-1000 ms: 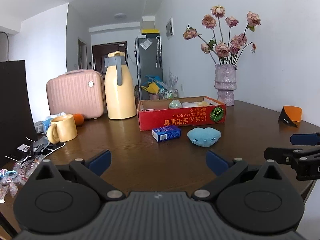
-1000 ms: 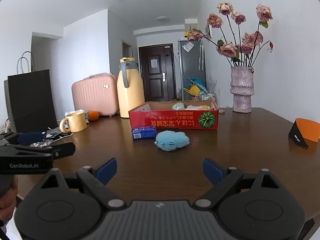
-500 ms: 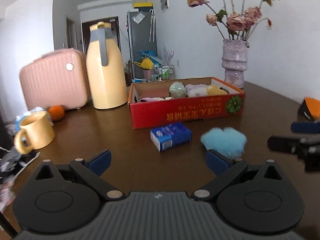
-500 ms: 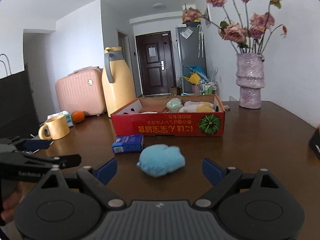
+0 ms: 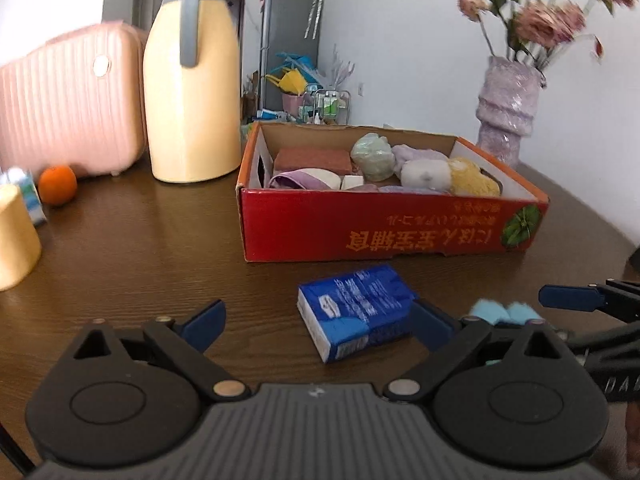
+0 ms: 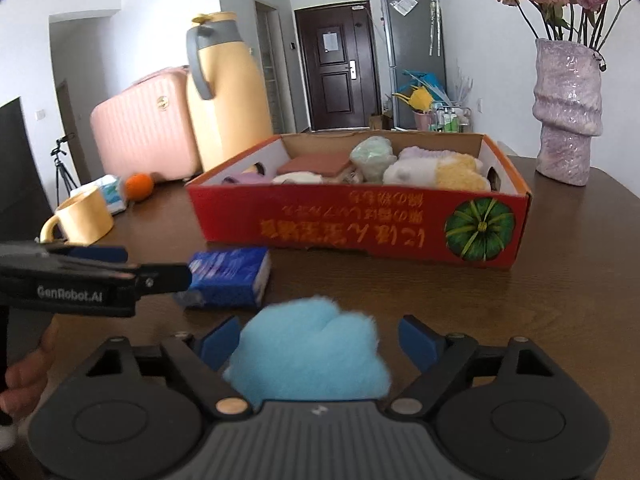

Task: Organize soft objects
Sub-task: 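Close both tools on the blue-and-white tissue pack and lift it, then carry the tissue pack into the box and open both tools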

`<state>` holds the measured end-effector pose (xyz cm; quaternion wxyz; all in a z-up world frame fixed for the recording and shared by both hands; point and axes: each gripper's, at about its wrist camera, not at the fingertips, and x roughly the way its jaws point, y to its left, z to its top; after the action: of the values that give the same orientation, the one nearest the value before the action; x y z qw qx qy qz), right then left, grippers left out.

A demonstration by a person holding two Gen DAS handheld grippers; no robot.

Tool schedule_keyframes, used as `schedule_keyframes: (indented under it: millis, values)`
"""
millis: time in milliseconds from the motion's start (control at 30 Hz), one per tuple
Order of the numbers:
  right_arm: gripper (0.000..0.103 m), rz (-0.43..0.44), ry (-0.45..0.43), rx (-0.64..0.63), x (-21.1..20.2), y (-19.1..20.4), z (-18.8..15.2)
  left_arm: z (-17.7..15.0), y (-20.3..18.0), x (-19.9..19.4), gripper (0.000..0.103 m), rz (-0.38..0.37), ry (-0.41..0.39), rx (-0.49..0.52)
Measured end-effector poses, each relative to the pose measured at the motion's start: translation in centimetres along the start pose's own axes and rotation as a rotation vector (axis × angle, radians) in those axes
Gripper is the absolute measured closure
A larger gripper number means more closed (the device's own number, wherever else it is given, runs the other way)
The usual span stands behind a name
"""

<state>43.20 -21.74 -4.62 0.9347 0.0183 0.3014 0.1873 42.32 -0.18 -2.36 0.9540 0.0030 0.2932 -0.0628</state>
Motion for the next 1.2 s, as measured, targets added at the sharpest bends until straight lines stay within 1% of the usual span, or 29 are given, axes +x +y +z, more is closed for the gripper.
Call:
schedule_keyframes:
  millis: [33, 100, 133, 167, 200, 233, 267, 300, 333, 367, 400, 433, 467, 500, 600, 700, 767, 833, 900, 967, 1067, 1133, 1200]
  values:
    - [0.019, 0.013, -0.013, 0.008, 0.2, -0.2, 0.6, 0.2, 0.2, 0.5, 0.014, -0.003, 0.003, -0.011]
    - [0.021, 0.075, -0.028, 0.022, 0.8, -0.5, 1.9, 0.5, 0.9, 1.4, 0.029, -0.023, 0.013, -0.056]
    - [0.029, 0.117, -0.021, 0.042, 1.4, -0.7, 2.7, 0.7, 1.3, 1.8, 0.032, -0.035, 0.022, -0.082]
    - [0.04, 0.164, -0.004, 0.065, 2.2, -0.9, 3.3, 0.8, 1.8, 2.3, 0.039, -0.048, 0.037, -0.116]
    - [0.046, 0.207, 0.023, 0.09, 3.2, -0.9, 3.8, 0.9, 2.2, 2.7, 0.043, -0.055, 0.052, -0.141]
    - [0.055, 0.236, 0.051, 0.106, 4.3, -0.8, 4.1, 1.0, 2.5, 3.1, 0.049, -0.06, 0.067, -0.157]
    - [0.06, 0.251, 0.077, 0.114, 5.4, -0.5, 4.1, 1.0, 2.9, 3.5, 0.055, -0.062, 0.078, -0.174]
    - [0.061, 0.245, 0.099, 0.124, 6.4, -0.2, 3.9, 0.9, 3.2, 3.7, 0.063, -0.065, 0.086, -0.187]
    - [0.069, 0.24, 0.111, 0.134, 7.0, 0.0, 3.6, 0.8, 3.4, 3.9, 0.067, -0.078, 0.092, -0.201]
    - [0.075, 0.256, 0.109, 0.152, 7.3, 0.2, 3.3, 0.8, 3.8, 4.0, 0.075, -0.101, 0.096, -0.226]
    - [0.08, 0.286, 0.104, 0.175, 7.4, 0.2, 3.0, 0.8, 4.1, 4.0, 0.078, -0.127, 0.101, -0.246]
    - [0.08, 0.3, 0.11, 0.19, 7.5, 0.2, 2.9, 0.7, 4.2, 4.0, 0.078, -0.15, 0.104, -0.255]
    - [0.081, 0.294, 0.108, 0.187, 7.6, 0.3, 2.9, 0.7, 4.3, 4.1, 0.08, -0.173, 0.107, -0.263]
    - [0.082, 0.291, 0.105, 0.185, 7.6, 0.4, 2.9, 0.6, 4.4, 4.2, 0.083, -0.199, 0.108, -0.273]
    - [0.088, 0.268, 0.102, 0.19, 7.1, 0.6, 2.9, 0.5, 4.4, 4.0, 0.09, -0.203, 0.103, -0.278]
    - [0.089, 0.25, 0.082, 0.202, 5.8, 1.0, 2.8, 0.7, 4.2, 3.2, 0.091, -0.184, 0.091, -0.271]
    - [0.09, 0.246, 0.054, 0.186, 3.7, 1.6, 2.3, 1.0, 3.8, 2.0, 0.091, -0.178, 0.064, -0.259]
    - [0.092, 0.242, 0.03, 0.181, 1.3, 2.1, 1.6, 1.1, 3.4, -0.1, 0.091, -0.185, 0.03, -0.248]
    - [0.092, 0.224, 0.001, 0.181, -1.4, 2.7, 0.4, 0.6, 2.9, -2.2, 0.091, -0.192, 0.022, -0.244]
    - [0.093, 0.19, -0.033, 0.156, -4.3, 3.6, -1.2, -0.4, 1.9, -4.5, 0.091, -0.196, 0.035, -0.228]
    - [0.092, 0.143, -0.063, 0.149, -8.5, 4.7, -3.4, -2.2, 0.1, -8.2, 0.091, -0.204, 0.011, -0.198]
    - [0.092, 0.115, -0.084, 0.139, -10.8, 5.1, -4.4, -3.3, -1.1, -10.2, 0.091, -0.204, -0.007, -0.175]
    - [0.093, 0.102, -0.096, 0.14, -12.6, 5.2, -5.0, -4.1, -2.1, -11.8, 0.091, -0.22, -0.013, -0.158]
